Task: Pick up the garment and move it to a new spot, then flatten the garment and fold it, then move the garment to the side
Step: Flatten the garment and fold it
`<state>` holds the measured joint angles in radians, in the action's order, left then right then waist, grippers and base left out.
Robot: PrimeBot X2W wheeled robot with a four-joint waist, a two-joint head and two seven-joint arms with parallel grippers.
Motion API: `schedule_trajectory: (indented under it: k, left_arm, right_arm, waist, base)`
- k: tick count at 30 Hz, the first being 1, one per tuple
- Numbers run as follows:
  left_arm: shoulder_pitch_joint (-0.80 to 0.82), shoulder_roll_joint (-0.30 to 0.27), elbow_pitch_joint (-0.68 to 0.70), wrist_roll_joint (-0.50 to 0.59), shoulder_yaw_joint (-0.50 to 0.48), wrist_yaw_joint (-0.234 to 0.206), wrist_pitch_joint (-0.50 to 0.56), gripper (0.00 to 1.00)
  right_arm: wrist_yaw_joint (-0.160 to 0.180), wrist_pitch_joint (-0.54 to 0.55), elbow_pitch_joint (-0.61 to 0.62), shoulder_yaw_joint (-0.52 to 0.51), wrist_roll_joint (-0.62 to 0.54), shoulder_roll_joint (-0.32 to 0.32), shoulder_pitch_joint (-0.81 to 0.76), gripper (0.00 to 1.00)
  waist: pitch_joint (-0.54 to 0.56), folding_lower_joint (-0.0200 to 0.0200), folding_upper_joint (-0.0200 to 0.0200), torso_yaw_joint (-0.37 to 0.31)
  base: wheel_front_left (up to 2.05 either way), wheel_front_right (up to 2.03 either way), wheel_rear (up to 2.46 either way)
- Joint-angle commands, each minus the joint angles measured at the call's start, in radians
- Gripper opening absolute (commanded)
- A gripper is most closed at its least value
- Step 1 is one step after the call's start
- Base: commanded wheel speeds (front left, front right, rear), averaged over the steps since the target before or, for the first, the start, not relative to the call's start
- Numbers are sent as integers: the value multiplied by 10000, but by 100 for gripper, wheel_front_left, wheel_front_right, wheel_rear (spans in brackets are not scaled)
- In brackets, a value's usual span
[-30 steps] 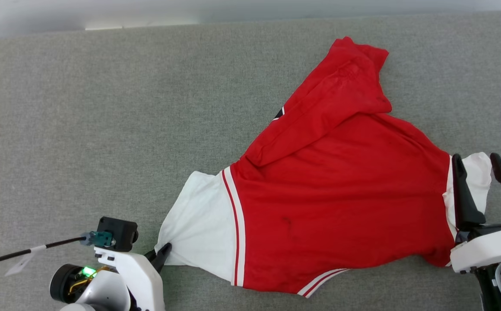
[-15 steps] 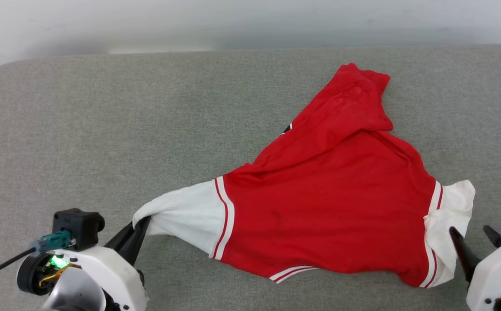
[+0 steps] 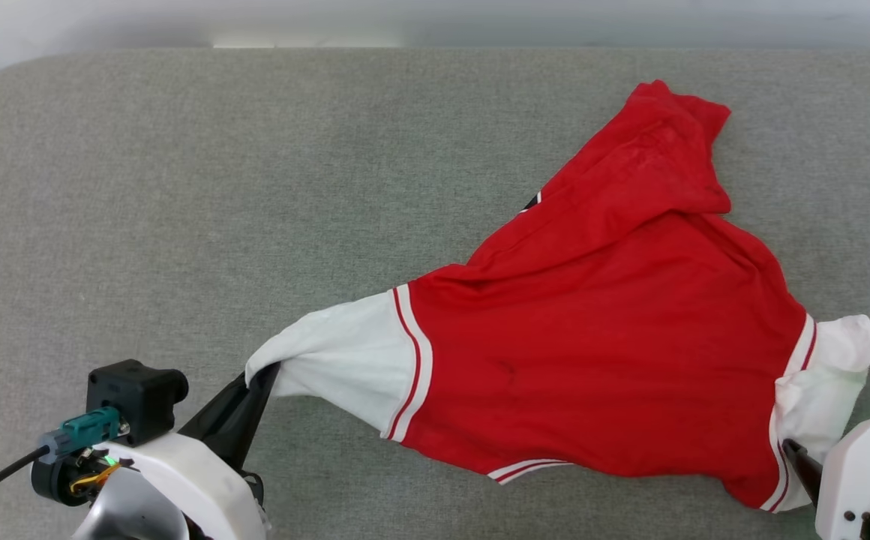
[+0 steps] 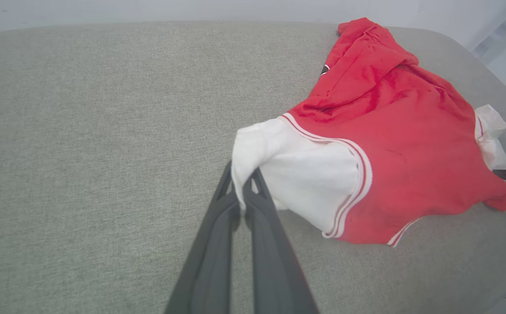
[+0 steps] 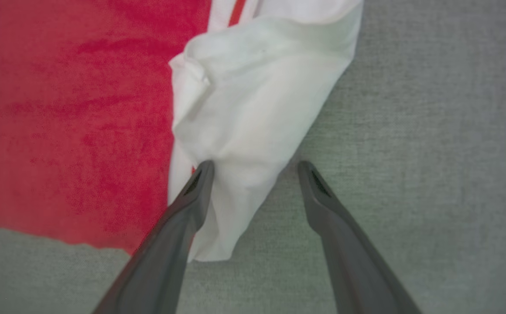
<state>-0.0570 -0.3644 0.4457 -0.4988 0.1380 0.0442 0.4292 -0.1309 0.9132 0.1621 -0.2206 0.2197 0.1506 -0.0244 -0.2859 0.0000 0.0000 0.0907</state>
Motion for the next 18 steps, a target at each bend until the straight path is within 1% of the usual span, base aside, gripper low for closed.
schedule_trajectory:
  k: [1,5,12,13,14,15,18]
  left_arm:
    - [77,13,-3,-39,19,40,5,0]
    - [100,25,-128,-91,66,59,20,0]
    - [0,-29,-515,-240,242,148,63,0]
    - [-2,-34,-561,-231,254,165,46,0]
    - [4,-37,-611,-250,257,168,26,0]
    - [10,-42,-666,-272,244,166,8,0]
    - [-23,-102,-774,-303,144,141,-39,0]
  right_arm:
    - [4,-43,-84,-19,51,-32,170,100]
    - [4,-158,-631,66,-17,-1,251,100]
    - [-13,-469,-1476,771,275,36,190,100]
    - [-13,-520,-1566,859,275,74,162,48]
    - [-18,-611,-1620,976,315,149,146,14]
    - [-18,-750,-1648,1038,392,187,155,0]
    - [-10,-1178,-1536,1006,568,424,309,0]
  waist:
    - [-73,0,0,80]
    - [-205,0,0,229]
    - [-334,0,0,346]
    - [-326,0,0,353]
    - [-317,0,0,357]
    - [-294,0,0,350]
    - [-125,0,0,277]
  base:
    - [0,0,0]
    - [0,0,0]
    - [0,0,0]
    - [0,0,0]
    - [0,0,0]
    - [0,0,0]
    - [0,0,0]
